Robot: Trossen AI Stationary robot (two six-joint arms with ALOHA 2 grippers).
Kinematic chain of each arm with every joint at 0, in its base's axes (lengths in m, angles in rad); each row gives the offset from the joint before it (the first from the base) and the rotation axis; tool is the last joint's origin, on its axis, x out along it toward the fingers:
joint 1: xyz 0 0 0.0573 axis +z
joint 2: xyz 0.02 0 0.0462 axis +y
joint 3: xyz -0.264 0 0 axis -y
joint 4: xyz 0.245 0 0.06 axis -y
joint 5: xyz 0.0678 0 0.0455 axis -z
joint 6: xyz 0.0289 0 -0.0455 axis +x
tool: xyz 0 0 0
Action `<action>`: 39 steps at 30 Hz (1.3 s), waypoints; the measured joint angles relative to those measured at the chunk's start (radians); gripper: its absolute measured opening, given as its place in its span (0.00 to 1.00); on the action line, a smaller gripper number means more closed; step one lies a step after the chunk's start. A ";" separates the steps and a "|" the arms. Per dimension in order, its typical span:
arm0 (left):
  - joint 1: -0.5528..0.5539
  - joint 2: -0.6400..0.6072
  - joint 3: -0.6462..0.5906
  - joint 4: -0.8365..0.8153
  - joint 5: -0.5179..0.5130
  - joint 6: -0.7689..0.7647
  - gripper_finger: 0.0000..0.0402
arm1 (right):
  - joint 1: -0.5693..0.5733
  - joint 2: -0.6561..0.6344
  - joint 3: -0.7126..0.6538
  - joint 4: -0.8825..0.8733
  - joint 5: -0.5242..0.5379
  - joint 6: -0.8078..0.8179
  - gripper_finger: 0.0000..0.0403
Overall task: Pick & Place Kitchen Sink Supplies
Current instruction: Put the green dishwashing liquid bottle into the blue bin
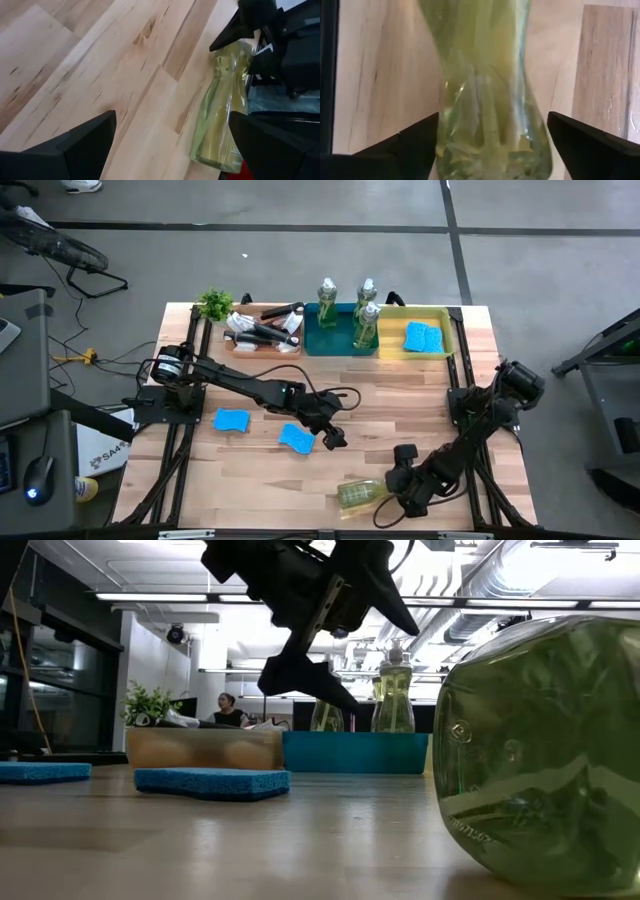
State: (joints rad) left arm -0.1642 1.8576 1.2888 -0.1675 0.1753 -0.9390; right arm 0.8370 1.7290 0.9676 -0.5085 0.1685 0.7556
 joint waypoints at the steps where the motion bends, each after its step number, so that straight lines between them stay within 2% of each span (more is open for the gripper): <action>1: 0.000 0.000 0.000 -0.003 0.002 0.000 0.95 | -0.002 0.000 0.000 -0.002 -0.006 0.000 0.84; 8: 0.000 0.000 0.000 -0.021 0.003 0.000 0.95 | -0.008 0.000 0.000 -0.035 -0.030 -0.003 0.69; 19: 0.000 0.000 0.000 -0.016 0.002 -0.016 0.95 | -0.020 -0.020 0.001 -0.066 -0.081 -0.033 0.69; 27: 0.000 0.000 0.000 -0.003 -0.001 -0.038 0.95 | -0.073 -0.162 -0.004 -0.188 -0.103 -0.102 0.69; 34: 0.001 -0.001 0.000 0.134 -0.021 -0.033 0.95 | -0.136 -0.317 -0.003 -0.303 -0.023 -0.154 0.69; 39: 0.030 -0.010 0.000 0.150 0.002 0.047 0.95 | -0.178 -0.412 -0.002 -0.446 -0.014 -0.179 0.69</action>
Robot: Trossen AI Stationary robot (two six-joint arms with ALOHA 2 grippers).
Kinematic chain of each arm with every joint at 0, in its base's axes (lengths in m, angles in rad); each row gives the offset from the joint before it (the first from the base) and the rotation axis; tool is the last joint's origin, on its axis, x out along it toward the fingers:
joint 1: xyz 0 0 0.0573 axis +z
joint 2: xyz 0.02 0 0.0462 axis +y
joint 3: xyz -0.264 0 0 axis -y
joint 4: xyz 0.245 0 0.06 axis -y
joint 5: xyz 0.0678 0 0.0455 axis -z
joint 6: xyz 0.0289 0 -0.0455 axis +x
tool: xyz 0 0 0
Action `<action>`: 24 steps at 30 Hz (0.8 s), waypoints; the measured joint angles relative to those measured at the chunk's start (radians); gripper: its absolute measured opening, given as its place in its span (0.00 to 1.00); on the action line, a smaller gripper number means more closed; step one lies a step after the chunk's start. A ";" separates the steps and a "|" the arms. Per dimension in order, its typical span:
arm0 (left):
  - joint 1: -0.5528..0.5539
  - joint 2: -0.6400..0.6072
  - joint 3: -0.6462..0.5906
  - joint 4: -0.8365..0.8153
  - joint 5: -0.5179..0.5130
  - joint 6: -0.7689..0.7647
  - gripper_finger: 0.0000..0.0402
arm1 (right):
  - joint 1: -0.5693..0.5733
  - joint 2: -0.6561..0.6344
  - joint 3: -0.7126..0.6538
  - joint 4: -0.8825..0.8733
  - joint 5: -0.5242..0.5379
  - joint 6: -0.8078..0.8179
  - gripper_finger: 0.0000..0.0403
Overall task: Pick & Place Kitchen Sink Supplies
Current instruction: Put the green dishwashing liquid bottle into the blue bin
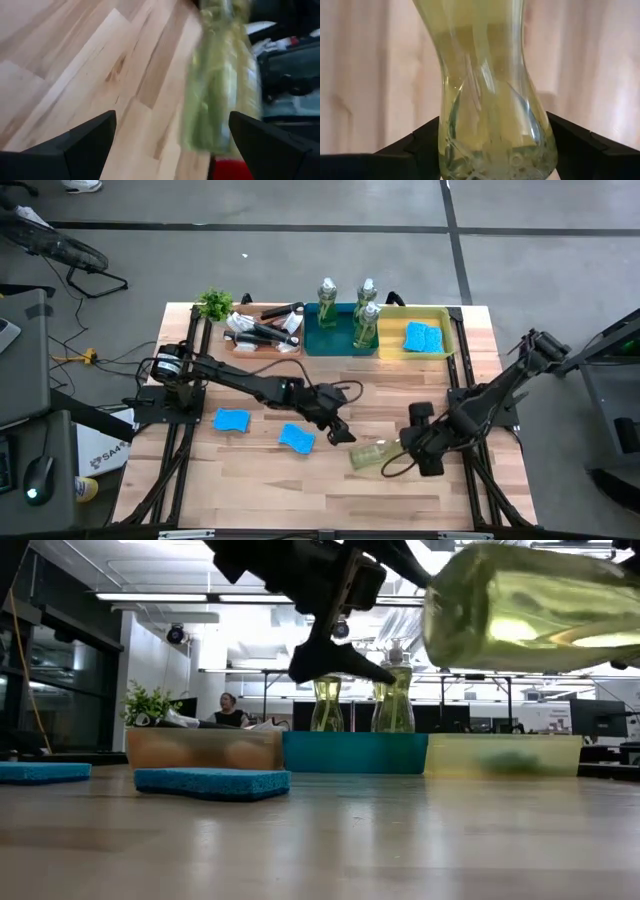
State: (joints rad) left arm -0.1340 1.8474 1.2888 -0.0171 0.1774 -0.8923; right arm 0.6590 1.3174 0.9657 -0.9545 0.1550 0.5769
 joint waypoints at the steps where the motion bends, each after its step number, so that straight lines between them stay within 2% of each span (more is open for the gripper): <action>1: 0.013 -0.007 -0.001 0.007 0.025 0.015 0.95 | -0.007 -0.018 0.000 -0.034 -0.002 -0.007 0.69; 3: 0.039 -0.029 0.001 0.037 0.058 0.046 0.95 | -0.024 -0.046 0.000 -0.090 -0.009 -0.027 0.69; 8: 0.071 -0.066 0.001 0.126 0.064 0.192 0.95 | -0.085 -0.089 0.000 -0.202 -0.041 -0.132 0.69; 11: 0.092 -0.067 0.020 0.154 0.117 0.282 0.95 | -0.140 -0.095 0.000 -0.241 -0.037 -0.222 0.69; 13: 0.106 -0.067 0.055 0.108 0.124 0.349 0.95 | -0.183 -0.095 0.000 -0.262 -0.035 -0.280 0.69; 20: 0.136 -0.067 0.189 -0.135 -0.031 0.679 0.95 | -0.329 -0.094 0.028 -0.318 -0.013 -0.415 0.69; 24: 0.155 -0.067 0.241 -0.226 -0.082 0.746 0.95 | -0.415 -0.094 0.110 -0.335 0.037 -0.448 0.69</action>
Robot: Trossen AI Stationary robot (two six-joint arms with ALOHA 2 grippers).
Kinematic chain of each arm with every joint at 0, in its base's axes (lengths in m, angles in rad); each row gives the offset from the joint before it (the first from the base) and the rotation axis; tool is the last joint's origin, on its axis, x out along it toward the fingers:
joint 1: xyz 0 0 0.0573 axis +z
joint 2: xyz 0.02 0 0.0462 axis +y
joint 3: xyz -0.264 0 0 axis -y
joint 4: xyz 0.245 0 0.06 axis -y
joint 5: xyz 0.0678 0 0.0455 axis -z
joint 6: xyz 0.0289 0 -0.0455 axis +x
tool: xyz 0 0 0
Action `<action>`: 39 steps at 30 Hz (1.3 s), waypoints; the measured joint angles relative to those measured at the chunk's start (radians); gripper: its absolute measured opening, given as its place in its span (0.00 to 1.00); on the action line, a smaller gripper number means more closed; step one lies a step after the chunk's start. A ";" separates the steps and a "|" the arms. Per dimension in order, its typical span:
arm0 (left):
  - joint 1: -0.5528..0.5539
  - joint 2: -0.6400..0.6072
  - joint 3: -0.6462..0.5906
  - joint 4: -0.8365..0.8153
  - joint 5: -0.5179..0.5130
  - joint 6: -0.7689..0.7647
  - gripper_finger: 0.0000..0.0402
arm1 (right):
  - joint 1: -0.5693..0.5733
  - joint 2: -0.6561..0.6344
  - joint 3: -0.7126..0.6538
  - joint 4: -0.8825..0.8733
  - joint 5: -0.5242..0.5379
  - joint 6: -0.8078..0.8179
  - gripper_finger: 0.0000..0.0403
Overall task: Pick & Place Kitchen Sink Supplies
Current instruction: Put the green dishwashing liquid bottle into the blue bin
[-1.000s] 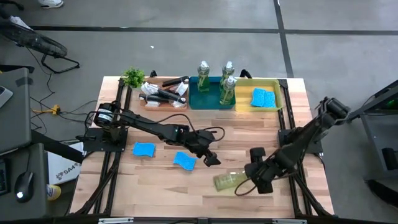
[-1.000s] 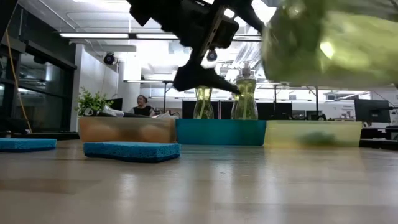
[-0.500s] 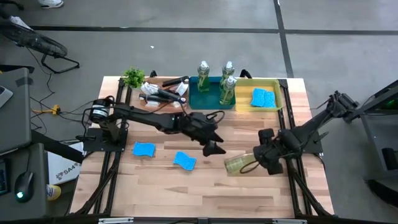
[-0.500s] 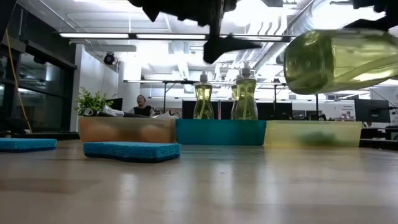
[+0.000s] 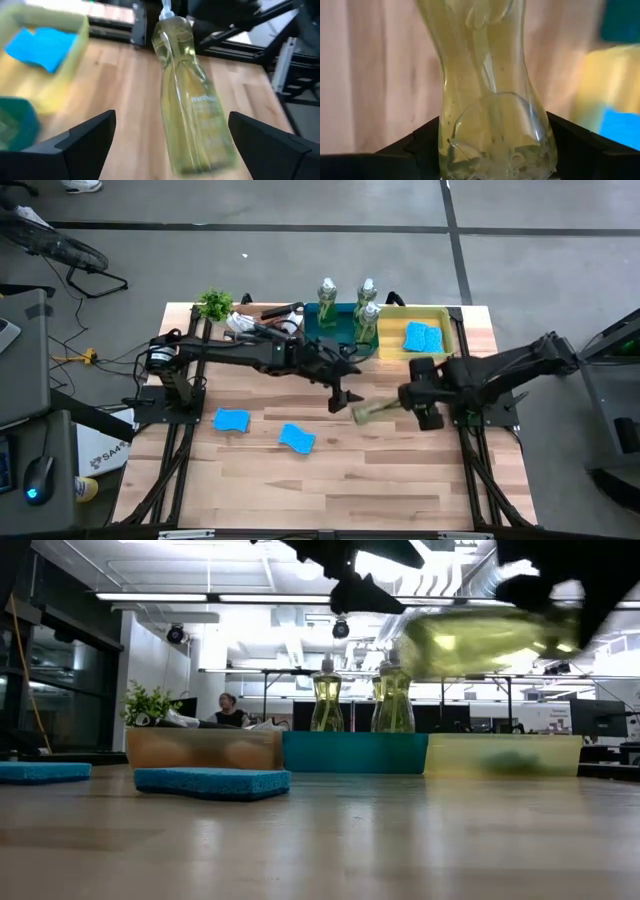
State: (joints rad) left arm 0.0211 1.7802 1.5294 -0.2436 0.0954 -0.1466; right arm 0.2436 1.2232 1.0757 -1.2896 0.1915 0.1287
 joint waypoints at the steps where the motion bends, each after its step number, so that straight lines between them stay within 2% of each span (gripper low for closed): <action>1: 0.001 0.001 0.005 0.003 -0.002 0.019 0.95 | -0.019 0.000 0.019 0.004 0.020 -0.009 0.69; 5: -0.002 0.001 0.036 0.000 -0.030 0.118 0.95 | -0.101 0.000 0.074 0.012 0.055 -0.066 0.69; 9: -0.007 0.001 0.047 -0.008 -0.024 0.149 0.95 | -0.173 0.000 0.097 0.027 0.062 -0.093 0.69; 13: -0.025 0.001 0.069 -0.055 -0.087 0.212 0.95 | -0.221 0.009 0.109 0.037 0.046 -0.111 0.69; 18: -0.039 0.028 0.069 -0.083 -0.122 0.223 0.95 | -0.231 0.040 0.140 0.042 0.033 -0.118 0.69; 23: -0.058 0.041 0.069 -0.081 -0.284 0.268 0.95 | -0.231 0.075 0.186 0.049 0.034 -0.118 0.69; 25: -0.063 0.041 0.069 -0.084 -0.313 0.273 0.95 | -0.231 0.090 0.206 0.045 0.037 -0.124 0.69; 32: -0.061 0.042 0.069 -0.189 -0.323 0.254 0.95 | -0.231 0.138 0.289 0.045 0.036 -0.147 0.69; 39: -0.061 0.051 0.069 -0.195 -0.336 0.244 0.92 | -0.230 0.159 0.318 0.033 0.036 -0.163 0.69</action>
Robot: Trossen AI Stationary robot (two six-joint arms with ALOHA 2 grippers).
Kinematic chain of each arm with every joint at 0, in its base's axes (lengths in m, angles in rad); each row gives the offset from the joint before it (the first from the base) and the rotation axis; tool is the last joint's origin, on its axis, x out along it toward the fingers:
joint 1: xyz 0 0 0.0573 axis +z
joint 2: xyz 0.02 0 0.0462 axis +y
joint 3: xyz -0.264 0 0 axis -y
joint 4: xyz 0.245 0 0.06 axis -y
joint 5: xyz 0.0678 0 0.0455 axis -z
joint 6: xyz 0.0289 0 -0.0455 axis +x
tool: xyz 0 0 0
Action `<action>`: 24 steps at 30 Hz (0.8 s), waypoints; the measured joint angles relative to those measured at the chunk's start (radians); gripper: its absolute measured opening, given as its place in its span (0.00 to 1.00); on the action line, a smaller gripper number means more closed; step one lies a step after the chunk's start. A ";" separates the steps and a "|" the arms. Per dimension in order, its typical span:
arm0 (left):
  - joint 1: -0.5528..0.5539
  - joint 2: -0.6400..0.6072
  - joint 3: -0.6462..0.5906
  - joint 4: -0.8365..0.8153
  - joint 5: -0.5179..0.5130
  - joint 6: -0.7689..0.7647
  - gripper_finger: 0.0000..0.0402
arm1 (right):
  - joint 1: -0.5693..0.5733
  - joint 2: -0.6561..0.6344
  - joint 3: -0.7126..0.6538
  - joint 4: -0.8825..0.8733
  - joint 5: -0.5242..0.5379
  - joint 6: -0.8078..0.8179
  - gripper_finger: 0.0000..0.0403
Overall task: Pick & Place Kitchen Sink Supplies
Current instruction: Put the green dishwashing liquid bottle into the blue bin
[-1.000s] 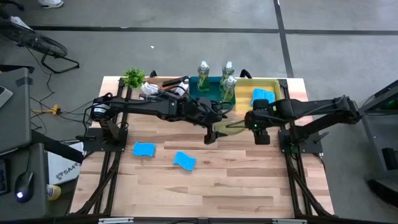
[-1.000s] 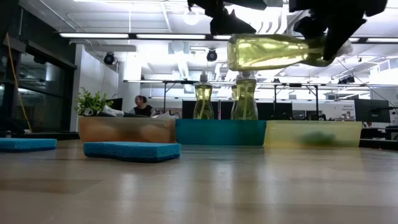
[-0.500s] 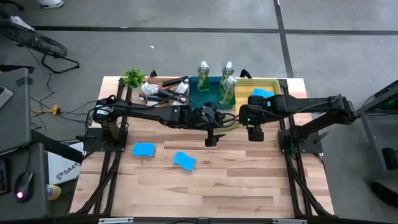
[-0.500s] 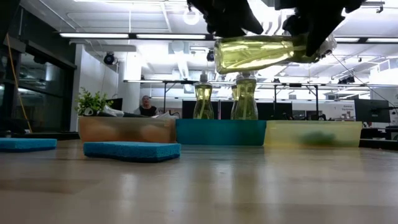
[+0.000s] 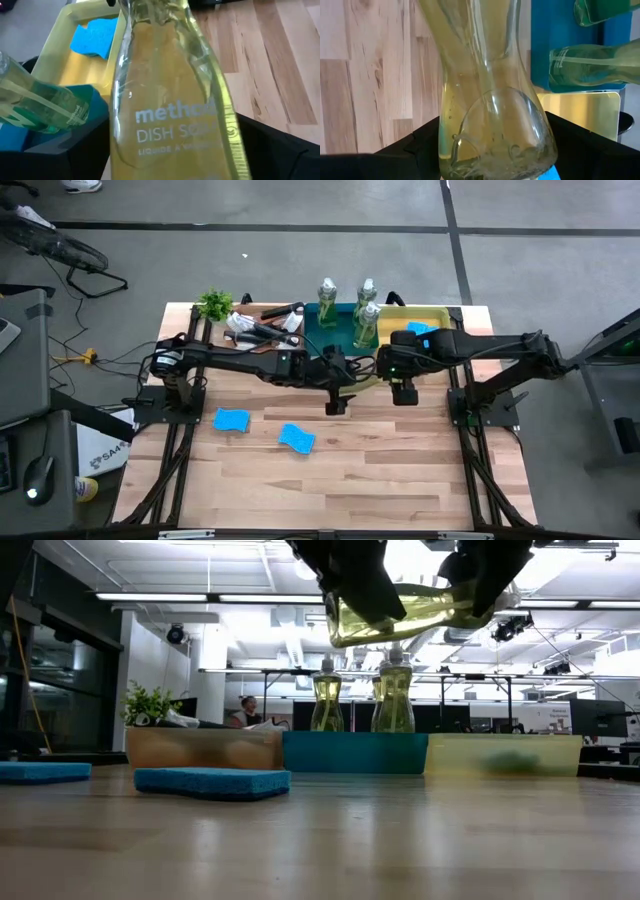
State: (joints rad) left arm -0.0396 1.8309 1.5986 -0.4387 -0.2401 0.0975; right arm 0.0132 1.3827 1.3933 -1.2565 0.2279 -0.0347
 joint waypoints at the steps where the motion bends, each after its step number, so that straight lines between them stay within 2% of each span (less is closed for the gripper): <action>1: 0.000 0.000 0.000 -0.001 0.000 0.000 0.90 | 0.000 0.000 0.000 -0.001 -0.001 0.000 0.69; 8: 0.000 0.000 0.000 -0.005 0.001 0.000 0.60 | 0.000 0.000 0.000 -0.004 -0.004 -0.004 0.69; 20: 0.000 0.000 0.000 -0.004 0.002 -0.001 0.60 | 0.000 -0.002 0.000 -0.011 -0.002 -0.018 0.69; 22: 0.000 0.000 0.000 -0.004 -0.001 -0.002 0.60 | 0.000 -0.002 0.000 -0.013 -0.002 -0.022 0.73; 24: 0.000 0.000 0.000 -0.007 -0.005 -0.005 0.60 | 0.000 -0.004 0.004 -0.016 0.001 -0.028 0.81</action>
State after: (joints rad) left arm -0.0395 1.8309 1.5983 -0.4456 -0.2454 0.0920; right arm 0.0132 1.3790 1.3973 -1.2721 0.2285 -0.0626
